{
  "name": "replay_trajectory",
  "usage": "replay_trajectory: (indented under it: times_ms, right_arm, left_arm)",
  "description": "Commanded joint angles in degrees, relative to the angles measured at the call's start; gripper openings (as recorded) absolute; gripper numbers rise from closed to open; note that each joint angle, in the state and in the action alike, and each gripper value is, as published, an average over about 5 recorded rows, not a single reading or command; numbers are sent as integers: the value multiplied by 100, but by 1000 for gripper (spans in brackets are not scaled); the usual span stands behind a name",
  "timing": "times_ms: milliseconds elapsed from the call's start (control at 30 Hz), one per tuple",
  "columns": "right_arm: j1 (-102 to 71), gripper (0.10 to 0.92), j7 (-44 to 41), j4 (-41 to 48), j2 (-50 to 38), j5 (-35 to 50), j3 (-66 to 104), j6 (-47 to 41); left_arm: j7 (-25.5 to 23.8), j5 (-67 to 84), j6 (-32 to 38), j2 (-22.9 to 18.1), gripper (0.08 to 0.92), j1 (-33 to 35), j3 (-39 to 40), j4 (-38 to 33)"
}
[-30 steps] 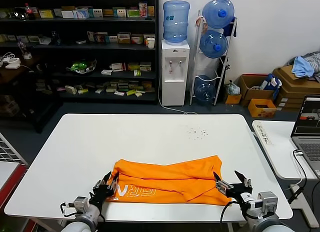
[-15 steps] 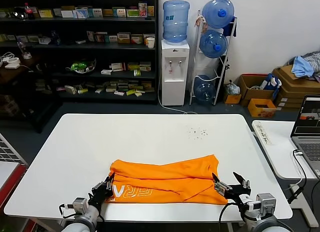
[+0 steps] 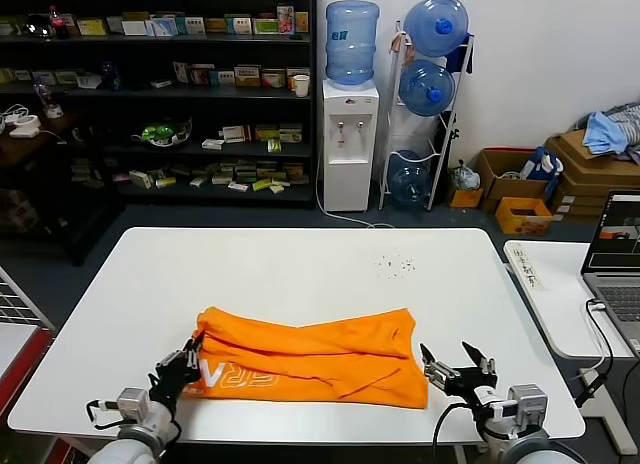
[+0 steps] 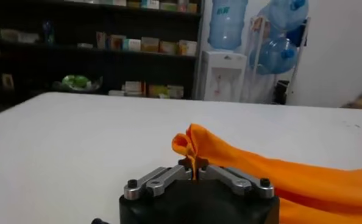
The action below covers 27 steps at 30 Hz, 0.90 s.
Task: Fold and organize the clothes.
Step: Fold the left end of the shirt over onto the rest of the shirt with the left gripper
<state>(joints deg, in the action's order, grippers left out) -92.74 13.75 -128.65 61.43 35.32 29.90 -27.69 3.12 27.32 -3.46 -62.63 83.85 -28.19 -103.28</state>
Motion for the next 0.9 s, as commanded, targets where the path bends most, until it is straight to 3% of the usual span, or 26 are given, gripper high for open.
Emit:
replay_trajectory:
  times_ms: [33,300,533,667,900]
  right_arm:
    - [196,823,3,68,5,-3,-152,16]
    - [493,823,0,239,22,-13,-365,49]
    - [678,823,9,366,0,-8,-463,50]
    - [699,823,21,402,7,-10,-475,43]
    - [647,823,45,428,89,-34,-460,18]
  left_arm:
    - [-24,-656,82,722,115,451,-1195,99]
    - [-88,-1716,495,1193,115,516,-2507,882]
    - [-102,-2413,562,1189,115,605,-2857,691]
    - [-104,-2423,414,1030,115,721,-2598,92]
    - [152,-301,-659,839,115,769,-1063,-1231]
